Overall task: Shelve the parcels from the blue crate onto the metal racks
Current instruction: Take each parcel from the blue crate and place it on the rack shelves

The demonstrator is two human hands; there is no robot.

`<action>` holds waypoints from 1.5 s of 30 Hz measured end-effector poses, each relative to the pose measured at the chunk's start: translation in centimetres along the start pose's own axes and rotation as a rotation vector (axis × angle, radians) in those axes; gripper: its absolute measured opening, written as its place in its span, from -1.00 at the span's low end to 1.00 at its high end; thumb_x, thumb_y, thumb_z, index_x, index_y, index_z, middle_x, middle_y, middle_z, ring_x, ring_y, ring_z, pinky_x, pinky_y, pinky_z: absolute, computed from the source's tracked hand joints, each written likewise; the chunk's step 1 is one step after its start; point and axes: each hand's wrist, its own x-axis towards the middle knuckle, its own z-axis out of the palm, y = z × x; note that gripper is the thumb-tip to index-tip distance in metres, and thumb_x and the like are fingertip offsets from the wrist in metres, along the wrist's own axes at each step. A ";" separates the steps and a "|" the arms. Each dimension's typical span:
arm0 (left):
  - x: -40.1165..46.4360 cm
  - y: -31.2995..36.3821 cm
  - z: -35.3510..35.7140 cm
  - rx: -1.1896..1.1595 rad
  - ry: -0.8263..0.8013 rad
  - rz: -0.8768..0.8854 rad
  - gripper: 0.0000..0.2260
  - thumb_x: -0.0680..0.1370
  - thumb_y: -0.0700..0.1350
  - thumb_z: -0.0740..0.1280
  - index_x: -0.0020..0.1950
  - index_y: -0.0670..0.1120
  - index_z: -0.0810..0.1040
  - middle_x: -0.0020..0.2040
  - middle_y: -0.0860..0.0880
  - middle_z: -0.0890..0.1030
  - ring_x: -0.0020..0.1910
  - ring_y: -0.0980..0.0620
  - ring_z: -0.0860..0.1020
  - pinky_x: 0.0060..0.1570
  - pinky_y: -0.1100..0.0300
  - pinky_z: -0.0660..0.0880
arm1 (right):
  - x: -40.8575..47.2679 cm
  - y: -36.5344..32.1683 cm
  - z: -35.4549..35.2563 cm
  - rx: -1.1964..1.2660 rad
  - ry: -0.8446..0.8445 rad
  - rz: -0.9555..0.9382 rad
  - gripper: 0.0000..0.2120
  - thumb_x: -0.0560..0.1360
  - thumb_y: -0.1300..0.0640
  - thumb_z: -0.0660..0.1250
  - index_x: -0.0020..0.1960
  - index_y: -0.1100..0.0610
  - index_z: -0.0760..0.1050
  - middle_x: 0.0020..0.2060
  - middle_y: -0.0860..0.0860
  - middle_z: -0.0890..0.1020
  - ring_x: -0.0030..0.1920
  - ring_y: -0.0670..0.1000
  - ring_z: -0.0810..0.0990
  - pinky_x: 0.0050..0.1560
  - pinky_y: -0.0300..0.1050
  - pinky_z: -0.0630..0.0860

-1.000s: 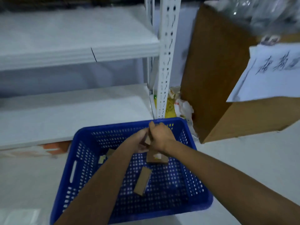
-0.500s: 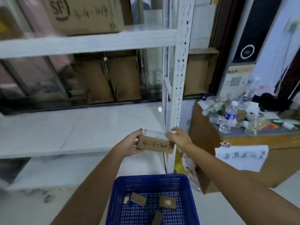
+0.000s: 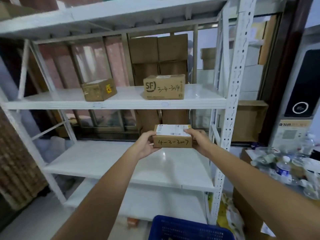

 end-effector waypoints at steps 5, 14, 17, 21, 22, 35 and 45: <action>-3.9 4.3 -8.0 0.055 -0.007 0.013 -0.59 0.56 -0.17 0.31 0.40 -0.15 0.40 0.23 -0.22 0.55 0.20 -0.16 0.55 0.19 -0.03 0.53 | -1.4 1.7 9.3 -0.011 0.067 -0.035 -0.55 0.44 0.07 0.50 0.20 0.20 0.40 0.06 0.19 0.63 0.03 0.12 0.66 0.05 0.07 0.64; -8.7 6.9 -23.5 0.131 0.092 0.037 -0.69 0.61 -0.13 0.27 0.35 -0.13 0.44 0.11 -0.14 0.64 0.13 -0.09 0.59 0.07 0.10 0.56 | -4.0 9.4 24.5 -0.072 0.040 0.031 -0.55 0.37 -0.01 0.55 0.13 0.18 0.49 0.07 0.12 0.63 0.09 0.12 0.64 -0.12 -0.06 0.65; -8.4 6.6 -26.7 0.170 0.170 0.035 -0.68 0.61 -0.12 0.27 0.35 -0.15 0.43 0.08 -0.11 0.64 0.08 -0.07 0.60 0.01 0.12 0.58 | -3.6 11.8 27.3 -0.083 0.032 0.055 -0.52 0.35 0.05 0.56 0.16 0.17 0.47 0.08 0.13 0.63 0.09 0.12 0.64 -0.05 -0.04 0.64; -6.6 6.0 -29.6 0.190 0.242 0.021 -0.78 0.61 -0.11 0.27 0.26 -0.03 0.44 0.02 -0.06 0.62 0.08 -0.07 0.59 -0.07 0.17 0.60 | -1.4 14.7 29.8 -0.101 0.052 0.052 -0.60 0.32 0.06 0.59 0.05 0.11 0.49 0.09 0.14 0.64 0.08 0.13 0.65 0.07 0.05 0.64; -5.7 5.7 -30.4 0.191 0.254 0.008 -0.80 0.61 -0.11 0.27 0.23 -0.01 0.43 0.02 -0.06 0.62 0.10 -0.08 0.59 -0.03 0.16 0.60 | -0.6 15.5 30.3 -0.107 0.067 0.050 -0.61 0.31 0.05 0.59 0.01 0.08 0.49 0.09 0.14 0.64 0.09 0.13 0.64 0.08 0.06 0.64; 11.5 3.9 -42.1 0.406 0.318 -0.134 -0.71 0.61 -0.08 0.26 0.33 -0.10 0.45 0.24 -0.10 0.53 0.25 -0.09 0.49 0.11 0.12 0.43 | 15.2 24.6 36.0 -0.197 0.102 0.131 -0.52 0.35 -0.04 0.54 0.17 0.12 0.50 0.16 0.07 0.57 0.16 0.11 0.58 0.15 0.07 0.60; 24.8 -3.7 -47.6 0.513 0.442 -0.139 -0.84 0.47 -0.05 0.46 -0.03 -0.09 0.58 0.02 -0.09 0.62 0.10 -0.11 0.56 0.22 -0.03 0.51 | 24.5 34.9 34.8 -0.251 0.224 0.261 -0.55 0.34 -0.09 0.51 0.15 0.07 0.53 0.13 -0.02 0.61 0.17 0.06 0.58 0.27 0.10 0.51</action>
